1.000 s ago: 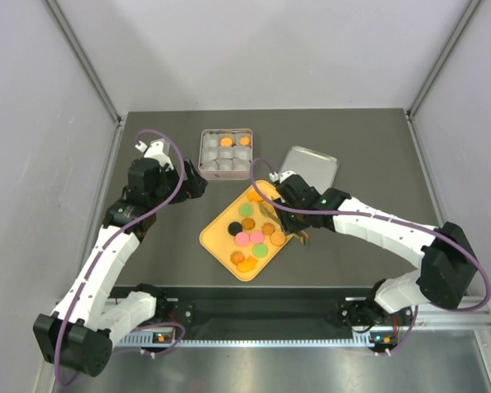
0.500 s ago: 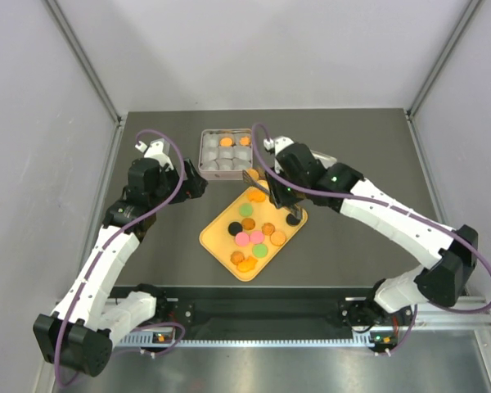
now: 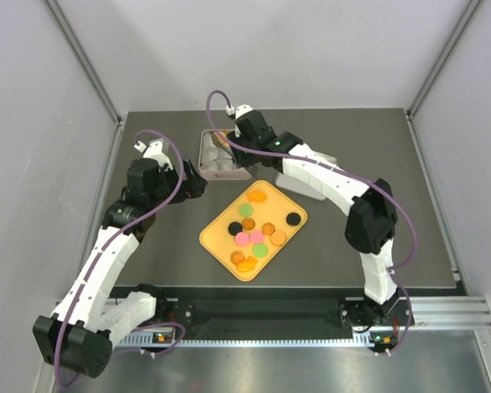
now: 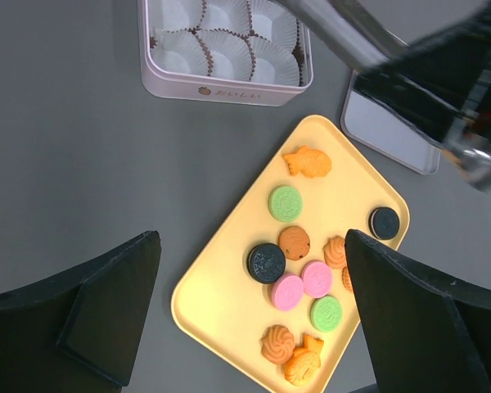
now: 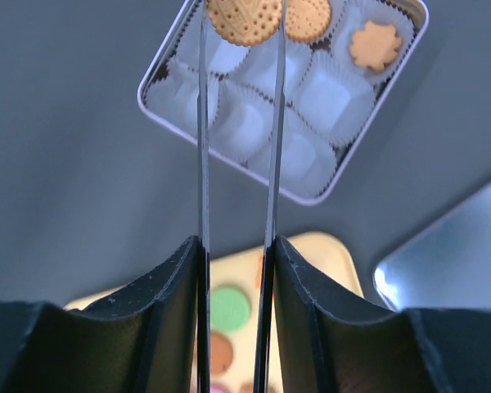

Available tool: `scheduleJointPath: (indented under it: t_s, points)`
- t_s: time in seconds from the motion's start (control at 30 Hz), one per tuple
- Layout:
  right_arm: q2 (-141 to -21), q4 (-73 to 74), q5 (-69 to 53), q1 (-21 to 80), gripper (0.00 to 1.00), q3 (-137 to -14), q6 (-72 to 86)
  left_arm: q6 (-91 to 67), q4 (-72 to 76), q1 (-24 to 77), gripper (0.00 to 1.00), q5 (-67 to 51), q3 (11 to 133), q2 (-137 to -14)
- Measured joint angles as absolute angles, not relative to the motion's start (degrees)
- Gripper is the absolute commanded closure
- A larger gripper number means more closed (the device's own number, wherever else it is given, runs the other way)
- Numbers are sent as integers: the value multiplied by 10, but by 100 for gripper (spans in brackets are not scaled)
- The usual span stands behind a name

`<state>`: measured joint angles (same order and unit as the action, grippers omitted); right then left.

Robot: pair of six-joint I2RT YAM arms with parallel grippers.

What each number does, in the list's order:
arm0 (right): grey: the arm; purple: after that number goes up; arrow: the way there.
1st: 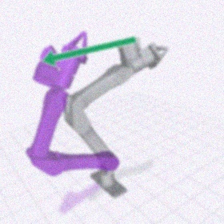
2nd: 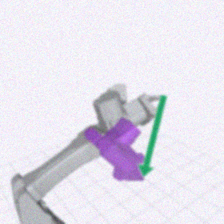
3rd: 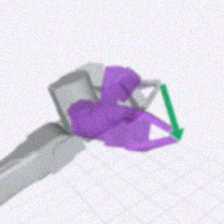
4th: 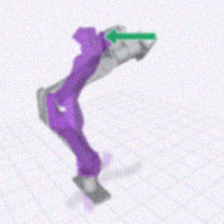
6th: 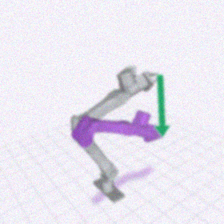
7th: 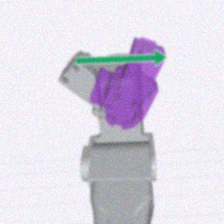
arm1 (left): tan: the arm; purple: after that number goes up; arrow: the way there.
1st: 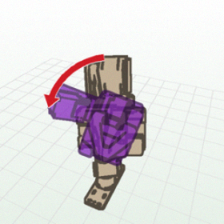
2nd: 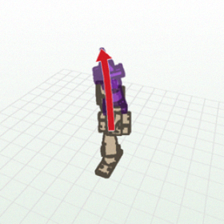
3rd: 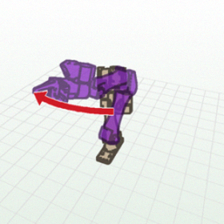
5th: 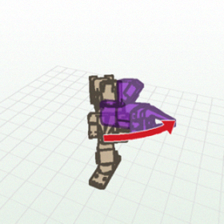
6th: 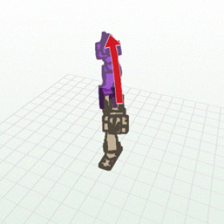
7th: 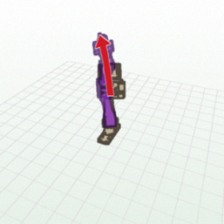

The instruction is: Pack the cookies

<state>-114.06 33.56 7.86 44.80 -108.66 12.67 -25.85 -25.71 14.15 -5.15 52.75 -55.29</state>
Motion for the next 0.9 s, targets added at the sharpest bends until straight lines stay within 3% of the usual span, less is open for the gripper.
scheduleJointPath:
  t_s: [0.33, 0.9]
  points:
    - [-1262, 207, 74, 444, 67, -1100, 128, -258, -257, 139, 1, -53, 528, -548]
    - [-1310, 139, 83, 444, 66, -1159, 136, -258, -257, 139, 1, -62, 528, -548]
